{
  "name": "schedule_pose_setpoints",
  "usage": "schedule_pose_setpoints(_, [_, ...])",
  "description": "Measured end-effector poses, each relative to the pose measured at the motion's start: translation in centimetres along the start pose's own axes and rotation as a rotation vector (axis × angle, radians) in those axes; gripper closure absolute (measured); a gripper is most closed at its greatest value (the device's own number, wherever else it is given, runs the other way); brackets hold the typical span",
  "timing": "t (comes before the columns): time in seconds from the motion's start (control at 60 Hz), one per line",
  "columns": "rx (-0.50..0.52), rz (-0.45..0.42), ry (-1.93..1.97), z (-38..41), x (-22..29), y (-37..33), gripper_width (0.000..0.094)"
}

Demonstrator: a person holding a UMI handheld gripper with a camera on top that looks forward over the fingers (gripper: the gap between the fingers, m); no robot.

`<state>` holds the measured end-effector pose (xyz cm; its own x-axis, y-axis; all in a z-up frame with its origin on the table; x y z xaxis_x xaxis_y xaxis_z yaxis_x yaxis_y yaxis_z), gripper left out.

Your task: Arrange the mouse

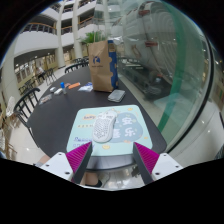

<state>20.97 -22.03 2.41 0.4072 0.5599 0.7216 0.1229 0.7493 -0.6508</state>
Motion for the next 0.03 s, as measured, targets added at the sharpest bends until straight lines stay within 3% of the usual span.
schedule_pose_setpoints(0.033, [-0.003,-0.007,0.012,-0.49,-0.58,-1.14,0.0089])
Point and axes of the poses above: the point between the fingertips, and its own axes, seen from behind it with the camera up: z to the left, x up, y forward, the way the camera looks, the point moved 1 cm from there along -y, backward, against the way the camera looks, and after that the axes turned 13 degrees about y, right-handed, at the moved point
